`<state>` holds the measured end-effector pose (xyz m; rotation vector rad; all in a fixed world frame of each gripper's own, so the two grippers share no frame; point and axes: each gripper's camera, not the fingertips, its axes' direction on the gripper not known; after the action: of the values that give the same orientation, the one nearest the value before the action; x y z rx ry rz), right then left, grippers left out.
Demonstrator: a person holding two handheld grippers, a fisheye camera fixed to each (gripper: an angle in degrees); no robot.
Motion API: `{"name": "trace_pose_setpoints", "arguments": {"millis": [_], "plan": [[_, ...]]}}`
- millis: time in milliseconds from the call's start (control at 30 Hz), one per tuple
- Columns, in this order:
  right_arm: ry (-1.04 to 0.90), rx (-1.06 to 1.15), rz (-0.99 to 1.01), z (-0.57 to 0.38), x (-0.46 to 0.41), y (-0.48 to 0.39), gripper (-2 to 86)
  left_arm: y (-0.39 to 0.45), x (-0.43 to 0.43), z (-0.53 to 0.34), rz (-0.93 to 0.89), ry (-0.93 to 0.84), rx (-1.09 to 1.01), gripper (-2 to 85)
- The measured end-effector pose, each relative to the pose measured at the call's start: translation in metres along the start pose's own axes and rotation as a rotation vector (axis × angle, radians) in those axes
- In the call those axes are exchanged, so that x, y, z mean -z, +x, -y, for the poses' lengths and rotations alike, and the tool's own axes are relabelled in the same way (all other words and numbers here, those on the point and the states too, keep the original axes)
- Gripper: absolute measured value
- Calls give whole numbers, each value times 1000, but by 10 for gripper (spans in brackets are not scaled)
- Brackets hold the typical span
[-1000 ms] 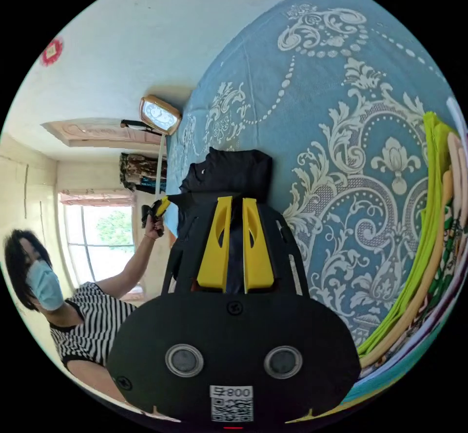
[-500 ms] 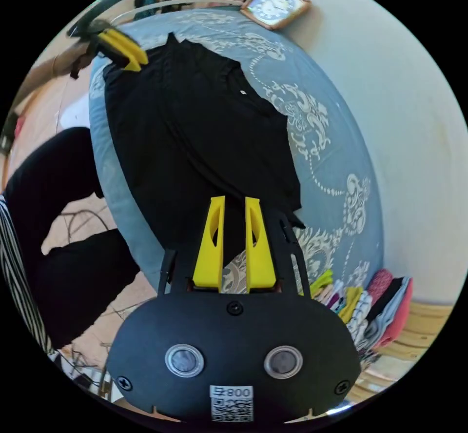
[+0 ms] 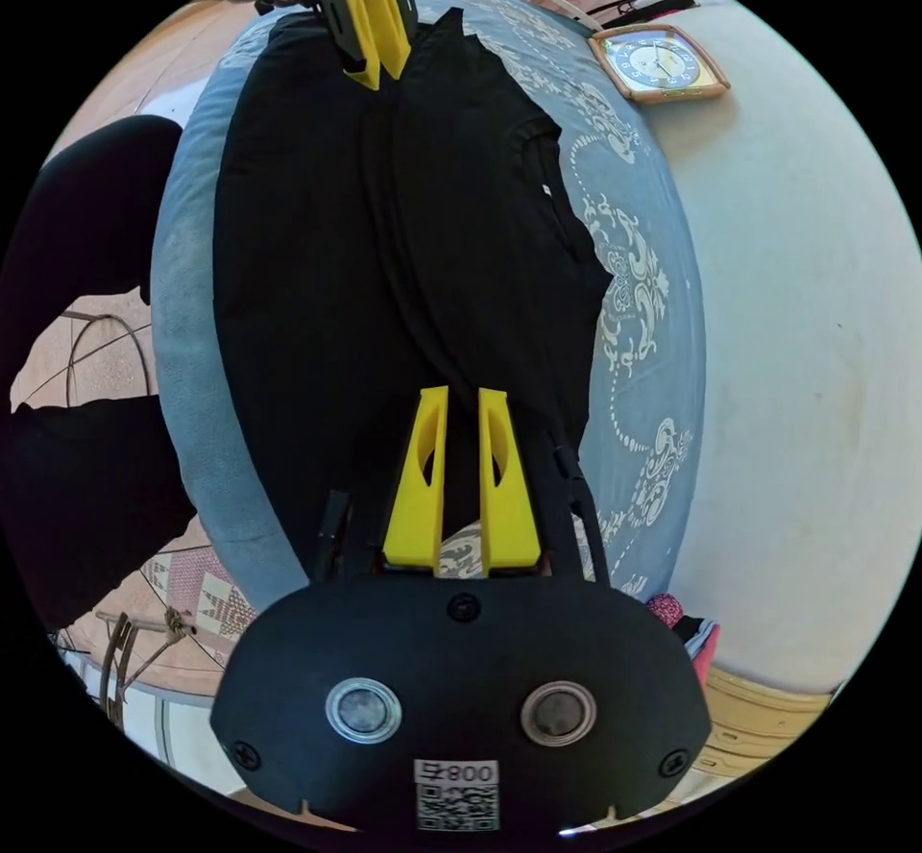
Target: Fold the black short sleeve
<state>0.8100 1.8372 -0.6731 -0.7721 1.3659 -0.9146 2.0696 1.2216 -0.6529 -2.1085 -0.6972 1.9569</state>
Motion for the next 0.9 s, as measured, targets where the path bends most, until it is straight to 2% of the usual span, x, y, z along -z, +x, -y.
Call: {"name": "trace_pose_setpoints", "arguments": {"millis": [167,400,600,667,733,900], "plan": [[22,-26,-32,13,7,10,5,7,-1,32,32,6,10,8],[88,-131,-25,18,17,58,-1,-7,16,62,63,82,75,6],[111,-256,33,19,6,136,0,-32,41,79,20,196,122,54],[106,-302,119,17,-5,160,1,-37,40,78,-86,210,91,95],[119,-337,179,11,-14,176,2,-39,32,77,-154,179,60,107],[144,-373,191,-19,-32,189,2,-42,1,78,37,4,44,51]]}}
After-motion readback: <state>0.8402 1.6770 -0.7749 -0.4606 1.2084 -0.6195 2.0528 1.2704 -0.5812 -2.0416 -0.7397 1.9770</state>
